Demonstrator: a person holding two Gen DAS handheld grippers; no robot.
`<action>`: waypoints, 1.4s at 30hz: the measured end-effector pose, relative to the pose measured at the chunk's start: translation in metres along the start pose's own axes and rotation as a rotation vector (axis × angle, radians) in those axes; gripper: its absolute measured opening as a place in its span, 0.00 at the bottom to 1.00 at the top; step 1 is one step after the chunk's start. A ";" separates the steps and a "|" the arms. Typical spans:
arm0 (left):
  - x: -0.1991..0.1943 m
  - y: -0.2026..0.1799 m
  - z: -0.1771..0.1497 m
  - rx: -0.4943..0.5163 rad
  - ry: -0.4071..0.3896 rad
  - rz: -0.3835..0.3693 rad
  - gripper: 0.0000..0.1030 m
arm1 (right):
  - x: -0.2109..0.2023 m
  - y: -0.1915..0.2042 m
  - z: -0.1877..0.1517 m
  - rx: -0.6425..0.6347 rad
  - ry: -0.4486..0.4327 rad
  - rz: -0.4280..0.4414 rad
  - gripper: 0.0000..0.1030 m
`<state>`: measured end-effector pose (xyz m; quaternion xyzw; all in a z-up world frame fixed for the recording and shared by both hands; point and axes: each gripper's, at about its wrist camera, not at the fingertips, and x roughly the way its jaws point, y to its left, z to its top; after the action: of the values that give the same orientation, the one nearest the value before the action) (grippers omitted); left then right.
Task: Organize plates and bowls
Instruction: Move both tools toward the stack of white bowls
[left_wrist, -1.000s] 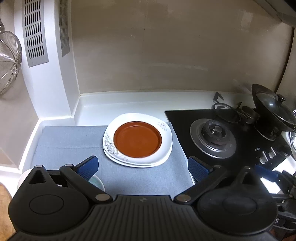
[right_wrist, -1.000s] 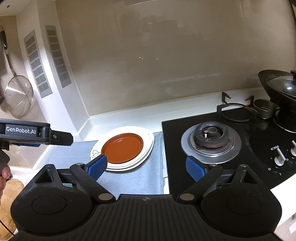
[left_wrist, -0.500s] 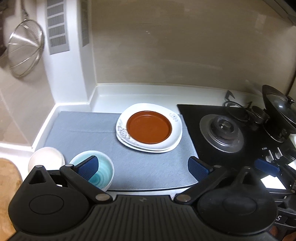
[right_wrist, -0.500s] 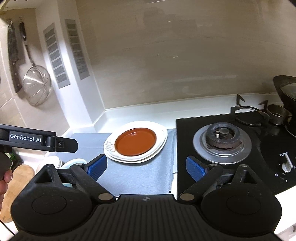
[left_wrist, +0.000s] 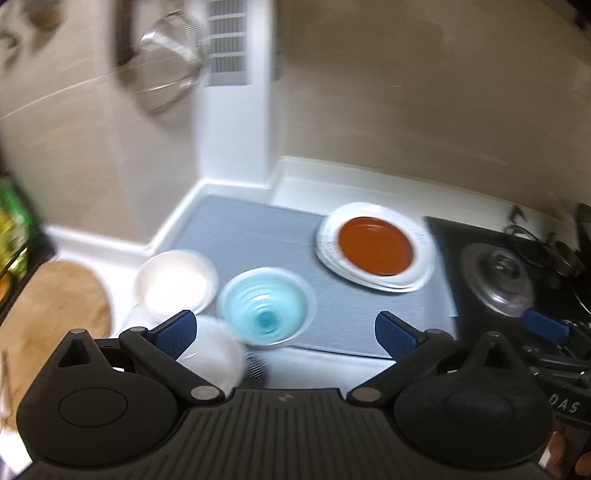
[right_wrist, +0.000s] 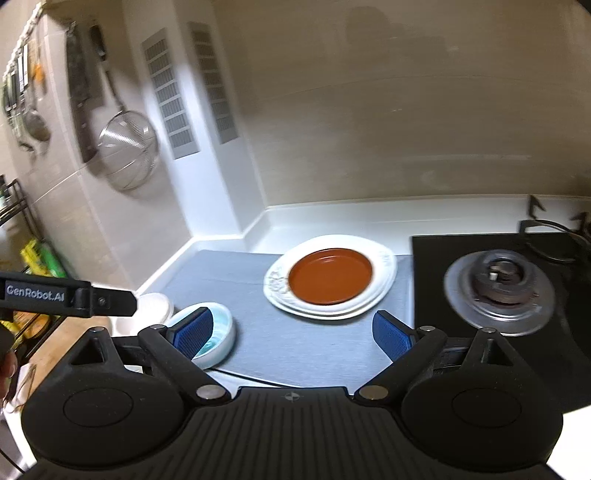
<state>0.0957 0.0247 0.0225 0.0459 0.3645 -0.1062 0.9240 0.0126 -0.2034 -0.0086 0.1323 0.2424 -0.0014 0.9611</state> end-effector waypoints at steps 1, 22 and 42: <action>0.000 0.007 -0.002 -0.018 0.006 0.016 1.00 | 0.003 0.004 0.000 -0.007 0.008 0.013 0.92; 0.037 0.128 -0.011 -0.226 0.132 0.197 1.00 | 0.083 0.085 0.005 -0.134 0.162 0.147 0.92; 0.109 0.183 0.002 -0.298 0.206 0.167 1.00 | 0.165 0.147 0.024 -0.224 0.236 0.130 0.92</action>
<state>0.2167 0.1844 -0.0491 -0.0506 0.4636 0.0310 0.8840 0.1798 -0.0578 -0.0280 0.0391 0.3432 0.1034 0.9327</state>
